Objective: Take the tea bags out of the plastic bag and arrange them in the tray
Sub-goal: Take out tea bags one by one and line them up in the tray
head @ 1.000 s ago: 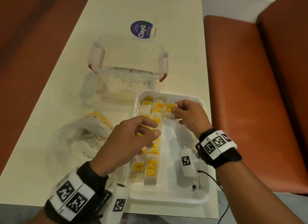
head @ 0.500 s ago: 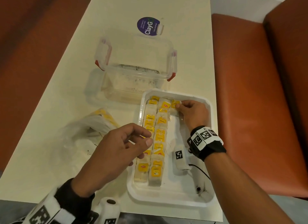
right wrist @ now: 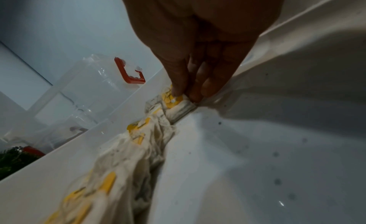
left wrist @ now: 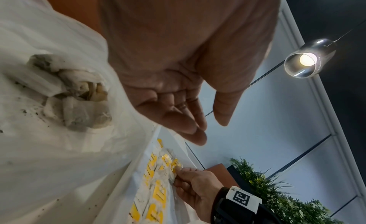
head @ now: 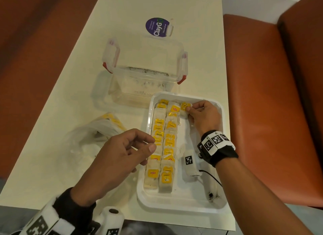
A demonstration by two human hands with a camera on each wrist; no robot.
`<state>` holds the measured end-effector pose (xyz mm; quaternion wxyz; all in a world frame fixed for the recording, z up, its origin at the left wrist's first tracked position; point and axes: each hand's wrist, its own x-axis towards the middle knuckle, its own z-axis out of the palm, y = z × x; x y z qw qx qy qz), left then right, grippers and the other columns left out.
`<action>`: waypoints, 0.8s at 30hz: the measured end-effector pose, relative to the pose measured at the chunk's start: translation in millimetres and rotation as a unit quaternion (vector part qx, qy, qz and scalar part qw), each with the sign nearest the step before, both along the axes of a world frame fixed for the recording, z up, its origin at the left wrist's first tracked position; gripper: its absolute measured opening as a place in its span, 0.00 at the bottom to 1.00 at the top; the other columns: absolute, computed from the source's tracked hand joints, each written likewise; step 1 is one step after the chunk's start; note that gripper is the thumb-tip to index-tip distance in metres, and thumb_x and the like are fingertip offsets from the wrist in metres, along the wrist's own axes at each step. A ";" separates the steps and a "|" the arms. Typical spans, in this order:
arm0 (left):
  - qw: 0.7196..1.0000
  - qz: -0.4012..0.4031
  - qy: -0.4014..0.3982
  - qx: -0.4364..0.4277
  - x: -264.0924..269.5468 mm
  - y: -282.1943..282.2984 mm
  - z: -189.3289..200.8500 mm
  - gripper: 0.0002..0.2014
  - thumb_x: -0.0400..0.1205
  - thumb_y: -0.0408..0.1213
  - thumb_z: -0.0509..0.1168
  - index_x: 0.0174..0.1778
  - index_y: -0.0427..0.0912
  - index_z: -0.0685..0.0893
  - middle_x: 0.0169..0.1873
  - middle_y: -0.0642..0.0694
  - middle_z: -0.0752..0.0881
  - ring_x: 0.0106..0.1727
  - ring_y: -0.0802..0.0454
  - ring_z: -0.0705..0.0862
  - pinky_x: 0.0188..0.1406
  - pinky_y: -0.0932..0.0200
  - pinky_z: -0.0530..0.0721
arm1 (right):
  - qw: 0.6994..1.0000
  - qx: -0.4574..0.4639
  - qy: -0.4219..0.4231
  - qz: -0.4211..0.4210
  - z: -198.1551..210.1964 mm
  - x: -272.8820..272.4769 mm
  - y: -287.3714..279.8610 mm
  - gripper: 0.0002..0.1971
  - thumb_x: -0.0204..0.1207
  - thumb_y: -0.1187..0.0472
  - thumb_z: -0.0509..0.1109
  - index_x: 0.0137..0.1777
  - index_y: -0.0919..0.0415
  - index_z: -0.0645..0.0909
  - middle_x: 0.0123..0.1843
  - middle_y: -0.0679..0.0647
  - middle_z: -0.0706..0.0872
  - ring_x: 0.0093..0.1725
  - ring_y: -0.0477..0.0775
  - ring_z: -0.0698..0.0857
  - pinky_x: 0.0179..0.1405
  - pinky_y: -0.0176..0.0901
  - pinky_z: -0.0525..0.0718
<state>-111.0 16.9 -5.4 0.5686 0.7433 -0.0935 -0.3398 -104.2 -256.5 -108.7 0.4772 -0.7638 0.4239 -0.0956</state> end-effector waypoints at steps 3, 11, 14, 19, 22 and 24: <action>1.000 0.006 -0.003 0.001 0.5 3.3 -1.2 0.10 0.68 0.56 0.70 0.44 0.62 0.88 0.40 0.49 0.91 0.37 0.52 0.91 0.31 0.61 0.84 | 1.000 0.001 0.004 -0.004 0.3 0.0 0.5 0.10 0.71 0.54 0.82 0.37 0.49 0.82 0.33 0.51 0.91 0.37 0.57 0.91 0.45 0.59 0.91; 0.999 0.051 -0.012 0.008 4.2 15.0 9.2 0.09 0.70 0.55 0.72 0.44 0.60 0.89 0.42 0.48 0.91 0.37 0.51 0.90 0.33 0.56 0.84 | 1.000 0.014 0.010 0.004 -0.9 -2.5 1.3 0.07 0.71 0.50 0.81 0.39 0.50 0.88 0.34 0.49 0.92 0.38 0.55 0.91 0.48 0.63 0.91; 0.997 0.069 -0.030 0.022 9.4 29.2 16.7 0.07 0.74 0.51 0.75 0.45 0.58 0.89 0.42 0.48 0.92 0.37 0.51 0.90 0.32 0.56 0.83 | 1.000 0.012 0.005 0.008 1.2 -1.7 3.7 0.06 0.72 0.50 0.80 0.39 0.49 0.88 0.36 0.48 0.92 0.41 0.53 0.92 0.51 0.59 0.91; 0.958 0.052 -0.174 0.222 35.0 83.2 12.9 0.05 0.80 0.44 0.71 0.46 0.61 0.89 0.37 0.61 0.90 0.38 0.63 0.88 0.37 0.58 0.83 | 0.999 -0.044 0.014 0.021 17.8 -12.1 11.0 0.07 0.75 0.47 0.77 0.41 0.47 0.85 0.39 0.45 0.91 0.43 0.52 0.91 0.52 0.57 0.90; 0.896 -0.061 -0.231 0.374 47.4 102.9 -5.5 0.09 0.83 0.42 0.67 0.54 0.62 0.88 0.39 0.70 0.85 0.40 0.68 0.84 0.38 0.66 0.77 | 0.993 -0.099 -0.004 0.063 40.6 -16.6 34.5 0.07 0.76 0.43 0.74 0.41 0.44 0.83 0.40 0.40 0.89 0.42 0.52 0.90 0.52 0.63 0.88; 0.874 -0.120 -0.238 0.406 51.0 99.5 -18.0 0.14 0.85 0.42 0.64 0.66 0.59 0.85 0.50 0.66 0.88 0.48 0.61 0.86 0.44 0.62 0.81 | 0.984 -0.117 -0.035 0.130 63.9 -21.3 60.4 0.06 0.77 0.45 0.73 0.44 0.44 0.82 0.43 0.38 0.89 0.41 0.49 0.89 0.50 0.59 0.87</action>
